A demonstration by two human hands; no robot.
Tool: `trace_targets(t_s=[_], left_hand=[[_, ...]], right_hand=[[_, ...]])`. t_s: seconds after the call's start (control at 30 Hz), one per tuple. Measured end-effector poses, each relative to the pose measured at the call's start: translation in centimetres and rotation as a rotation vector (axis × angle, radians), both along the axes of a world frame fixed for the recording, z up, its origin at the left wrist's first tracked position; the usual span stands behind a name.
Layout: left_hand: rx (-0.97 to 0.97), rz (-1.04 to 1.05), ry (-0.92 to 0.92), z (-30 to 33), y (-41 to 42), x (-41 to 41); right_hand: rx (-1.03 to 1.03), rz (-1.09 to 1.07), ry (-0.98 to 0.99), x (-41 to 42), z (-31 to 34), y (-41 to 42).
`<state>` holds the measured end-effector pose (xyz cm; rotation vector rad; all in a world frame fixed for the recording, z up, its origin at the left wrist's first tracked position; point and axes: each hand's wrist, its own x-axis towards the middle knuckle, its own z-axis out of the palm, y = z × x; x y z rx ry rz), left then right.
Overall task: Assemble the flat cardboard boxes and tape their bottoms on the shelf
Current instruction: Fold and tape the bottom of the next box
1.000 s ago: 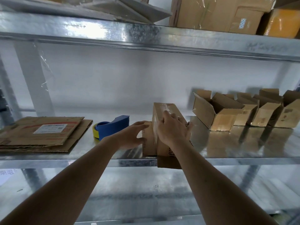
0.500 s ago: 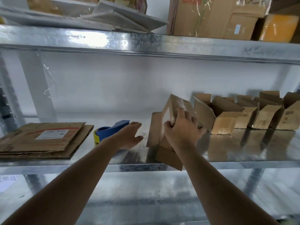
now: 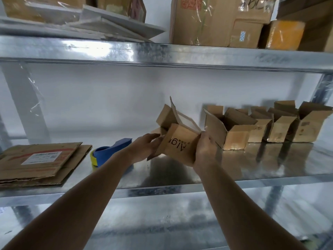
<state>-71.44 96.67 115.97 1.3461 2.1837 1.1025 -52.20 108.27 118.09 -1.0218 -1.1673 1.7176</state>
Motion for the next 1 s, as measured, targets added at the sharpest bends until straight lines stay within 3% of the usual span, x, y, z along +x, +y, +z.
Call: trace_targets(t_s=[0.2,0.4,0.5,0.57,0.67,0.77,0.87,0.93,1.0], left_hand=[[0.125,-0.001,-0.077,2.6,-0.1,2.7],[0.023,-0.041,0.142,3.9,-0.5,2.7],[-0.113,-0.018,0.316,4.8,-0.6,3.7],[-0.142,-0.033,0.348,5.0,-0.2,3.8],[-0.137,-0.071,0.361,5.0,0.7,3.8],[-0.163,-0.083,0.369,5.0,1.7,3.7],[-0.2,-0.099,0.402,4.6,2.8,3.7],[-0.227,-0.117,0.411,4.7,3.1,3.6],[-0.24,-0.146,0.373,5.0,2.9,3.5]], right_hand=[[-0.025,0.1,0.019,-2.1,-2.6,0.5],[0.057,0.222,-0.158,-3.5,-5.6,1.6],[0.326,0.129,-0.423,-2.8,-4.9,1.3],[0.498,0.01,-0.5,-2.0,-4.1,1.9],[0.736,-0.233,-0.295,-0.5,-2.1,2.2],[1.11,-0.309,-0.099,0.0,0.1,1.5],[1.445,-0.117,-0.489,0.0,1.8,1.7],[1.397,0.088,-0.796,0.2,1.9,2.0],[1.334,0.159,-0.956,0.2,0.6,2.6]])
